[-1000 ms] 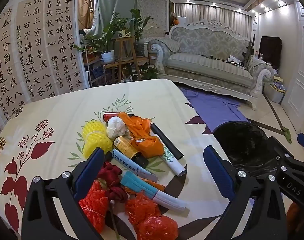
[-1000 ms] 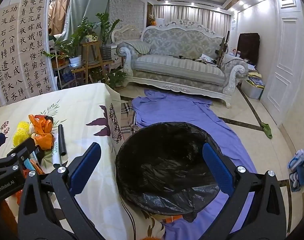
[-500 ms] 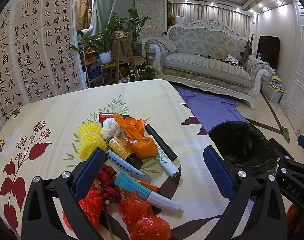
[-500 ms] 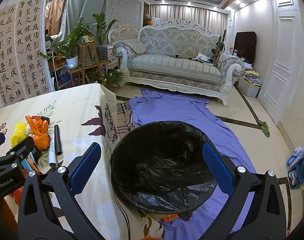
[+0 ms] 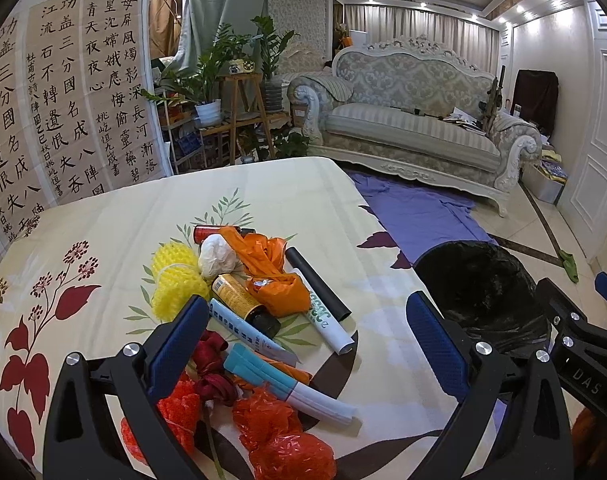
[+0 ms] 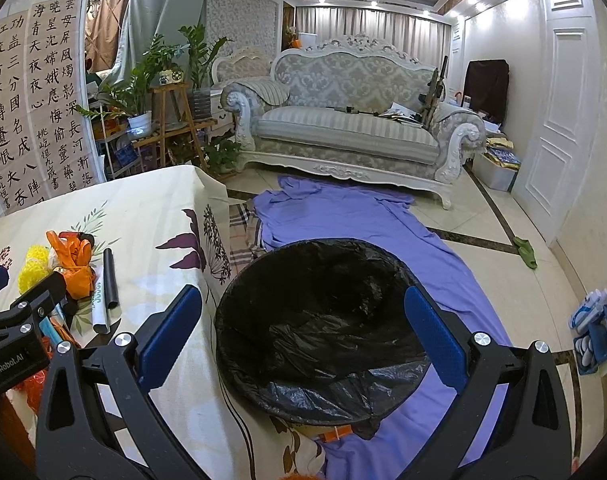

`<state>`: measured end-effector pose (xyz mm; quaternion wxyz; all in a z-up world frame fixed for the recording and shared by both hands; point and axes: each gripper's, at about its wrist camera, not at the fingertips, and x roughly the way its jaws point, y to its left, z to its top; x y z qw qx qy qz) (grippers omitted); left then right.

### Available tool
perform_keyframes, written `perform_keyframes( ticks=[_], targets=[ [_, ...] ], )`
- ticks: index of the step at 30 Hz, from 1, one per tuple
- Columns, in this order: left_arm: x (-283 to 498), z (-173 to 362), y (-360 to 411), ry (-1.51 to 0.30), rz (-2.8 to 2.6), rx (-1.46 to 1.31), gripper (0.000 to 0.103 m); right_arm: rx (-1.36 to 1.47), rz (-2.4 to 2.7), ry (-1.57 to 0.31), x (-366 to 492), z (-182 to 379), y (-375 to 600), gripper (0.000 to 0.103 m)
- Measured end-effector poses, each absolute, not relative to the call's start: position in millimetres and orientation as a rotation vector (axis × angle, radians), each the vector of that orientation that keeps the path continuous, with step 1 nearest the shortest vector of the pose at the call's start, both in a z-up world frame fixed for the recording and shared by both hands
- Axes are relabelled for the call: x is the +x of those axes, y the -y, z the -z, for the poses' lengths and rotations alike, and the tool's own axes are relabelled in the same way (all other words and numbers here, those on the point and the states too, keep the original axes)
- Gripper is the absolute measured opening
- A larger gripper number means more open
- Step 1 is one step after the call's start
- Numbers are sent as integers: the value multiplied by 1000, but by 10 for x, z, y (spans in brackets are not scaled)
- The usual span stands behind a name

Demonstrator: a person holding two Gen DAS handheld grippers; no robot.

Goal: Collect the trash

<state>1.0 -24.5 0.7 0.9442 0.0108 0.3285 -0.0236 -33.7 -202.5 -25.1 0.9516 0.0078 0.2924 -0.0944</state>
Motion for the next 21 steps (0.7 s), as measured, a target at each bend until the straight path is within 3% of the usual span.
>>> perform_keyframes(
  ticks=[21],
  targets=[
    [24, 25, 331, -677, 55, 29, 96, 18, 199, -598, -338, 259, 2079, 99]
  ],
)
